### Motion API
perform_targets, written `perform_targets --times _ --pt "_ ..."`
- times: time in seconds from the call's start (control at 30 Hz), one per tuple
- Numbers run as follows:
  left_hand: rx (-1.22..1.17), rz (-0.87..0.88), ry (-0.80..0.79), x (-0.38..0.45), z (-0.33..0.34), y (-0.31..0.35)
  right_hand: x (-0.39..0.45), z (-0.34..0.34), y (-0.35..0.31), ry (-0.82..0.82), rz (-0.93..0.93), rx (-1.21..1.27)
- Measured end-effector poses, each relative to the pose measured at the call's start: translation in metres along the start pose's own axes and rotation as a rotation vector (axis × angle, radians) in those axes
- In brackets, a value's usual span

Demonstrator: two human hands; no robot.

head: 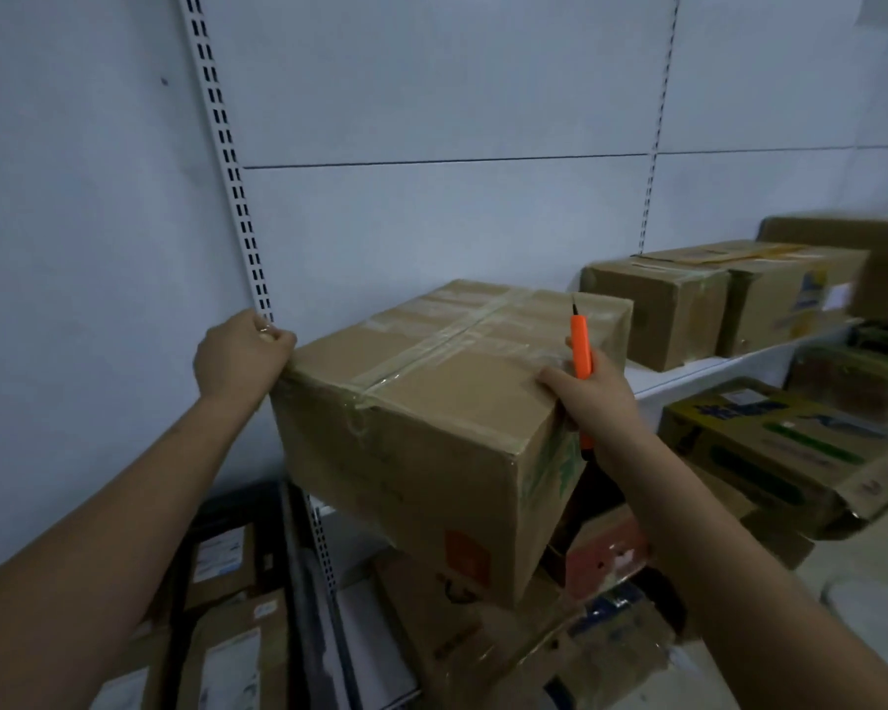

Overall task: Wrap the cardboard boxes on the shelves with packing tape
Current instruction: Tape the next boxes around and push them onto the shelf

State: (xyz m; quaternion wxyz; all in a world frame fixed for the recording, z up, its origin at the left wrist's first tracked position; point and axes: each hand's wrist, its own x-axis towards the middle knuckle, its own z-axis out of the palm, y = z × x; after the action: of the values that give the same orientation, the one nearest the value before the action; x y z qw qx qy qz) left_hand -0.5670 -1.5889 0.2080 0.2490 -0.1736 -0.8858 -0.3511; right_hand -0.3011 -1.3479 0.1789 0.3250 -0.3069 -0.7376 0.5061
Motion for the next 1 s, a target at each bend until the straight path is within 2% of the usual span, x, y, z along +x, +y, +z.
perform_targets --times 0.2,0.33,0.43,0.53,0.6,0.7,0.73,0.8,0.9,1.0 --pt "0.105 -0.022 0.114 -0.085 -0.022 0.056 0.032 -0.069 0.015 -0.182 0.017 0.113" --pt "0.109 0.025 0.085 -0.152 -0.034 0.112 0.076 -0.107 0.020 -0.105 0.041 0.118" --pt "0.224 0.108 0.015 -0.195 -0.027 0.145 0.114 -0.130 0.024 -0.068 0.033 -0.071" --pt "0.345 0.147 0.016 -0.217 -0.009 0.164 0.124 -0.155 0.023 -0.091 0.007 -0.149" --pt "0.372 0.118 0.048 -0.218 0.002 0.177 0.106 -0.174 0.019 -0.024 -0.068 -0.242" --pt "0.353 0.097 0.068 -0.218 0.020 0.199 0.064 -0.191 0.030 0.292 -0.325 -0.386" --pt "0.347 0.111 0.073 -0.219 0.027 0.207 0.046 -0.191 0.036 0.347 -0.440 -0.424" --pt "0.329 0.139 0.068 -0.219 0.039 0.222 0.023 -0.176 0.052 0.251 -0.588 -0.507" --pt "0.225 0.182 -0.023 -0.212 0.048 0.234 0.030 -0.153 0.075 -0.039 -0.417 -0.541" --pt "0.080 0.202 -0.176 -0.199 0.045 0.233 0.048 -0.151 0.083 -0.081 -0.347 -0.593"
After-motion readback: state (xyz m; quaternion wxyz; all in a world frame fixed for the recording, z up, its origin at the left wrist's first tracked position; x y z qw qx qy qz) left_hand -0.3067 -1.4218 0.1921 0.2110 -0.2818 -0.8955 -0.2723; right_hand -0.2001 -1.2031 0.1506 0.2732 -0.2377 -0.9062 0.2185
